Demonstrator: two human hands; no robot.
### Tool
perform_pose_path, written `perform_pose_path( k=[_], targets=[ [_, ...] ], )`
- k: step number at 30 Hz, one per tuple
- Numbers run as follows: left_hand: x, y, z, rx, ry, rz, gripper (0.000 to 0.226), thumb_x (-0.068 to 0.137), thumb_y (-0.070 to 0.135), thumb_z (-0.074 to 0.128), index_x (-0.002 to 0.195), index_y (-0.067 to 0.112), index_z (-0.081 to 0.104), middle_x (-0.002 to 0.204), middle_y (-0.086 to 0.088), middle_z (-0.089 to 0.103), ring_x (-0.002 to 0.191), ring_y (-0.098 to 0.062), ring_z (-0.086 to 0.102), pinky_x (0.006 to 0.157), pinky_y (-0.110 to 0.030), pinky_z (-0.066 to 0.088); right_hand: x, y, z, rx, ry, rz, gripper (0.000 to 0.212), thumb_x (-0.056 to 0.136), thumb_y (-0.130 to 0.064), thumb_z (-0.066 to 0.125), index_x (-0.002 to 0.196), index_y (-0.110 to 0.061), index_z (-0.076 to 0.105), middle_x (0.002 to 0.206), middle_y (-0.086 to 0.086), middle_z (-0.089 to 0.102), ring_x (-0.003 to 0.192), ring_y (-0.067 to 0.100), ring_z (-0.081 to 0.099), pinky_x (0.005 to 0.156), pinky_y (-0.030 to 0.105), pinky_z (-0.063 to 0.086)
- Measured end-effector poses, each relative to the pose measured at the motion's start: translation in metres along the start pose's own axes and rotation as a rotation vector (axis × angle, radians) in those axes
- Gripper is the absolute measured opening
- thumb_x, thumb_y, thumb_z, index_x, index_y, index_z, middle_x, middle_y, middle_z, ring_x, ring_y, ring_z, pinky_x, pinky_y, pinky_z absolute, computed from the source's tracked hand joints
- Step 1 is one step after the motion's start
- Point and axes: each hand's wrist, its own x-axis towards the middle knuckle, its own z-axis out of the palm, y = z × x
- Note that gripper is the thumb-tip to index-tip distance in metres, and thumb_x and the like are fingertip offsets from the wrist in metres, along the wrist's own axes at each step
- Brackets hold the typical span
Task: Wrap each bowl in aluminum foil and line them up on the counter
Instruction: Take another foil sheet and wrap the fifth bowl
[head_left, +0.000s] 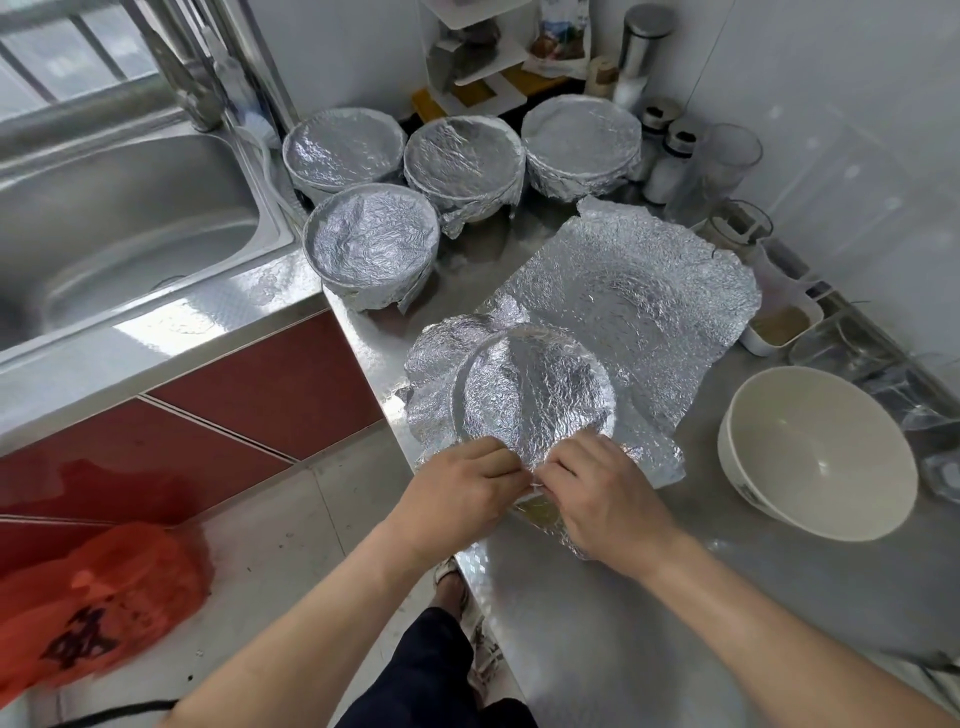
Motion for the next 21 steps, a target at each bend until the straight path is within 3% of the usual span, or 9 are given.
perform_pose_path(
  k=[6,9,14,17,21],
  targets=[
    [0.013,0.005,-0.008,0.055,0.012,0.036,0.013,0.090,0.006,0.065,0.080,0.010,0.072,0.078,-0.001,0.063,0.070,-0.021,0.057,0.062,-0.031,0.049,0.004,0.005,-0.016,-0.003,0.078,-0.052,0.019,0.072,0.009,0.062,0.076,-0.009,0.061,0.079,0.006,0.054,0.073,0.024,0.047,0.068,0.030,0.037],
    [0.018,0.026,-0.006,0.150,0.055,0.004,0.021,0.088,0.007,0.066,0.068,0.013,0.065,0.068,0.000,0.055,0.062,-0.019,0.049,0.052,-0.032,0.043,-0.005,0.014,-0.029,-0.037,0.095,-0.135,0.015,0.087,0.002,0.055,0.081,-0.008,0.064,0.081,0.006,0.057,0.076,0.025,0.051,0.069,0.034,0.044],
    [0.024,0.061,0.021,0.207,0.051,-0.140,0.024,0.074,0.007,0.073,0.063,0.015,0.054,0.062,0.000,0.047,0.056,-0.020,0.044,0.046,-0.031,0.039,-0.028,0.037,-0.030,-0.126,0.131,-0.222,0.018,0.096,-0.009,0.052,0.090,-0.011,0.069,0.090,0.005,0.062,0.090,0.024,0.058,0.083,0.036,0.046],
    [0.032,0.070,0.030,0.144,0.001,-0.266,0.014,0.081,0.029,0.070,0.078,0.017,0.064,0.071,0.000,0.056,0.067,-0.020,0.053,0.055,-0.033,0.048,-0.036,0.048,-0.022,-0.130,0.113,-0.054,0.015,0.091,-0.013,0.056,0.098,-0.017,0.069,0.106,0.004,0.058,0.102,0.026,0.055,0.089,0.040,0.041],
    [0.035,0.057,0.015,0.083,0.015,-0.358,0.032,0.091,0.036,0.056,0.108,0.012,0.069,0.106,-0.006,0.068,0.100,-0.022,0.058,0.080,-0.031,0.051,-0.037,0.036,-0.021,0.000,0.121,0.333,0.041,0.072,-0.006,0.052,0.109,-0.015,0.067,0.116,0.007,0.056,0.102,0.026,0.054,0.087,0.037,0.040]
  ],
)
